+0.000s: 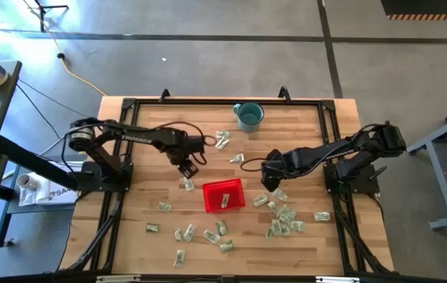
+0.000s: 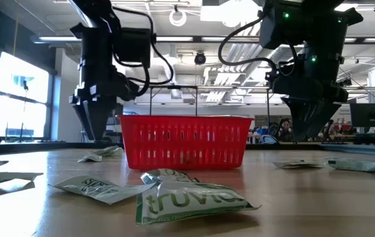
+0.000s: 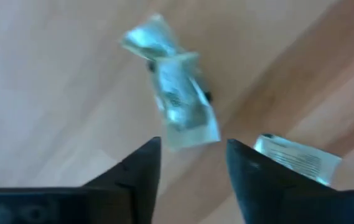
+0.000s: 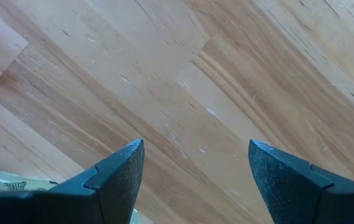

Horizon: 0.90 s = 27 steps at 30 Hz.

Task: Pick and place Stevia / Truvia into bins
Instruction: Put the green stevia packet into the red bin

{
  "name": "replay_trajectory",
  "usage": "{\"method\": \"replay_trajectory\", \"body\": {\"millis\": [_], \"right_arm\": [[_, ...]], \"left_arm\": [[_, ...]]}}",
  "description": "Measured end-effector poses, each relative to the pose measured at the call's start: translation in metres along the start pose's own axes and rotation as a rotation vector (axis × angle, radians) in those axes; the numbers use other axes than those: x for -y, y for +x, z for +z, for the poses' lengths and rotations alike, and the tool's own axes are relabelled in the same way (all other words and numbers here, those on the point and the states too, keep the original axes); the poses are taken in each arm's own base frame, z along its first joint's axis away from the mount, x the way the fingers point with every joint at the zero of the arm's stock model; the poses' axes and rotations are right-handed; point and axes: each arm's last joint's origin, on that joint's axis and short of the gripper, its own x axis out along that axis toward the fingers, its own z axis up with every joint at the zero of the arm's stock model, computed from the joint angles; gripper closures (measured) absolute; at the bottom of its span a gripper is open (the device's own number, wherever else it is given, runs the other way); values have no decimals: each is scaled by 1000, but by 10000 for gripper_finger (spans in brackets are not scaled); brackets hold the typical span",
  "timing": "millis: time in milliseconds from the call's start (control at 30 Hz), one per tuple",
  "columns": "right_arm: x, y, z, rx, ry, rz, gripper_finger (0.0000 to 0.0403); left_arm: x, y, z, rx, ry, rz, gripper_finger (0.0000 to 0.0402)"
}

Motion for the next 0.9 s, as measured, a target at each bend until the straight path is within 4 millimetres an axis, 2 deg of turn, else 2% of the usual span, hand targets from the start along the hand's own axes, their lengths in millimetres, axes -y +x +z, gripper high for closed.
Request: {"method": "replay_trajectory", "body": {"millis": [133,233,467,667,900], "right_arm": [[0,1,0,-2,-21,-2,124],[0,1,0,-5,-40,1,124],[0,1,-1,-8,-46,3,124],[0,1,-1,-12,-41,4,124],[0,1,-1,-10,-37,3,124]], "left_arm": [[10,-1,-4,46,-35,27,136],[11,1,-4,46,-52,28,121],[13,19,0,14,-52,82,128],[14,30,1,-16,-36,117,178],[13,31,1,13,0,167,286]]}}
